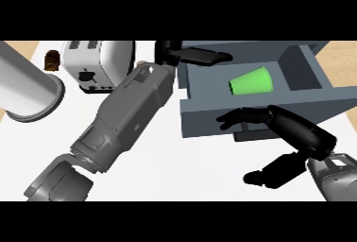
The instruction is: Pick up the cup, place it into the drawer and close the drawer
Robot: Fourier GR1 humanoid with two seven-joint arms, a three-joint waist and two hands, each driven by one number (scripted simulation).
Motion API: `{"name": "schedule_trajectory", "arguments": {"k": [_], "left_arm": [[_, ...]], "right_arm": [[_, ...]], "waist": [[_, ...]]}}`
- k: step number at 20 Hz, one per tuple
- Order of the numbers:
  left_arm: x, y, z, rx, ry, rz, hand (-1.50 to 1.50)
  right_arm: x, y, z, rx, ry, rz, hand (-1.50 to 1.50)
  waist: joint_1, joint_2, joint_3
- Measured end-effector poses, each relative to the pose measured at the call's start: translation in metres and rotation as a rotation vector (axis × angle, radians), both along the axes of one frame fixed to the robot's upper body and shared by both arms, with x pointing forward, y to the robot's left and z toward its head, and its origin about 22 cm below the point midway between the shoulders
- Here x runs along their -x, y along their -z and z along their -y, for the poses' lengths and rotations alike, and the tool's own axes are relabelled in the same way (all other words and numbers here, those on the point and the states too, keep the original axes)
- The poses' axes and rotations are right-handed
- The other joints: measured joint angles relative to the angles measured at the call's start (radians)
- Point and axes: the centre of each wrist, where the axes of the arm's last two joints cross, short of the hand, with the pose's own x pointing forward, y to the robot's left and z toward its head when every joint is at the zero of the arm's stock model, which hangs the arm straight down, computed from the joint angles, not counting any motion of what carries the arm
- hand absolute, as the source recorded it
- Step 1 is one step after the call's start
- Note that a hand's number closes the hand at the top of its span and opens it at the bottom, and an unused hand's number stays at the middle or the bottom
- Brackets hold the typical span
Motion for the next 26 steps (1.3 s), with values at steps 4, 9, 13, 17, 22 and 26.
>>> {"name": "schedule_trajectory", "arguments": {"k": [4,9,13,17,22,26], "left_arm": [[0.001,0.01,-0.008,0.044,0.008,0.003,-1.5],[0.004,0.024,-0.02,0.089,0.02,0.002,-1.5],[0.007,0.033,-0.034,0.111,0.006,0.007,-1.5],[0.009,0.042,-0.053,0.126,0.011,0.003,-1.5],[0.013,0.049,-0.074,0.136,0.02,0.004,-1.5],[0.016,0.051,-0.086,0.144,0.039,-0.005,-1.5]], "right_arm": [[-0.003,0.035,-0.003,0.107,0.083,-0.001,-1.5],[-0.02,0.086,-0.008,0.236,0.101,-0.045,-1.5],[-0.04,0.122,-0.008,0.314,0.122,-0.072,1.5],[-0.069,0.133,-0.002,0.326,0.162,-0.05,1.5],[-0.099,0.127,0.022,0.252,0.235,0.003,1.5],[-0.121,0.109,0.036,0.188,0.317,0.045,1.5]], "waist": [[0.047,-0.006,0.0],[0.096,-0.009,0.0],[0.128,-0.01,0.001],[0.158,-0.013,-0.002],[0.193,-0.004,0.002],[0.219,0.003,0.004]]}}
